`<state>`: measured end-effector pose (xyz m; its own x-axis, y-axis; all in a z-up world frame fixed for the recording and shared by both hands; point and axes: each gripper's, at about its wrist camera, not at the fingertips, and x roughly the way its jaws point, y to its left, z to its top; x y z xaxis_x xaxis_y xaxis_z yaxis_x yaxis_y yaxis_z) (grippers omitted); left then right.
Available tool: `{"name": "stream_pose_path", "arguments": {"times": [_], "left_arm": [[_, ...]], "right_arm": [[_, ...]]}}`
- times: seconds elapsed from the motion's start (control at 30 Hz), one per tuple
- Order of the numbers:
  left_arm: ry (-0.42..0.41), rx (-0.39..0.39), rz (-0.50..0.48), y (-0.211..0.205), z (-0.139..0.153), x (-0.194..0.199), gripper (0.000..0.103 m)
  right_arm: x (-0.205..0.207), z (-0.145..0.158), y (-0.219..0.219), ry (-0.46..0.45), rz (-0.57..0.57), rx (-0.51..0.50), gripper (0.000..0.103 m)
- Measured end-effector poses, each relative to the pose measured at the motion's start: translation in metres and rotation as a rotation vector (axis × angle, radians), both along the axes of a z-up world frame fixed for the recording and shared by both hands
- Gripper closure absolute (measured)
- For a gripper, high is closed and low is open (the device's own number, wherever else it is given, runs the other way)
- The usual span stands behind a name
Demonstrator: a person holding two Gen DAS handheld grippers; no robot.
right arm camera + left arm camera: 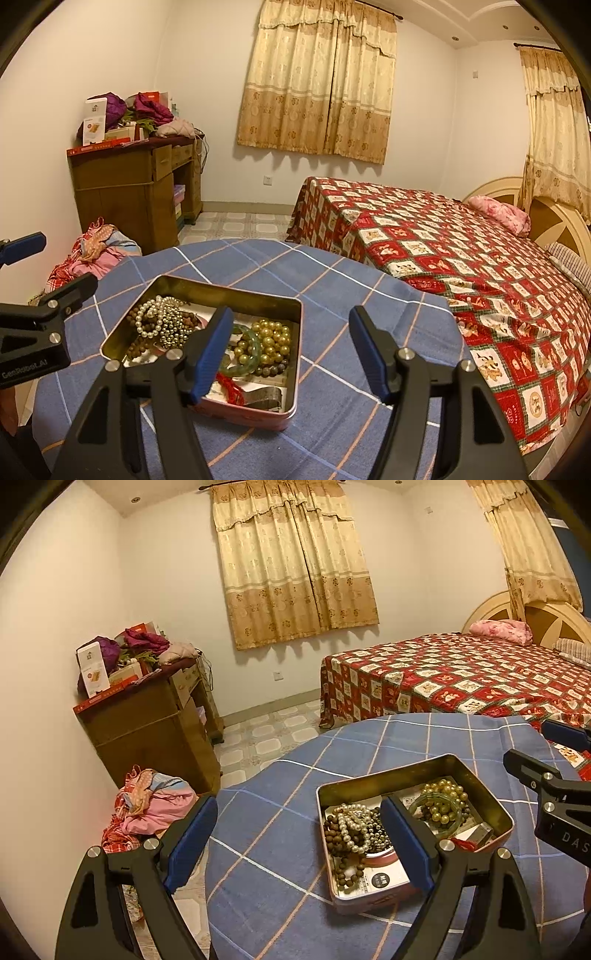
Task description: Organize jewelry
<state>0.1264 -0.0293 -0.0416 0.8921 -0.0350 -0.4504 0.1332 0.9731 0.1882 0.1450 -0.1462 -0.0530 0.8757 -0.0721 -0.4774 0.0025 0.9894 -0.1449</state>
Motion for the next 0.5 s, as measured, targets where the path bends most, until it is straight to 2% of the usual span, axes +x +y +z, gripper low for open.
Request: {"name": "stream_pose_path", "arguments": {"times": [0.5], "left_arm": [[0.011,-0.002,0.032,0.0033,-0.0014,0.0013,0.013]], "right_arm": [[0.0005,0.0025,0.0008,-0.006,0.000,0.001,0.035]]}}
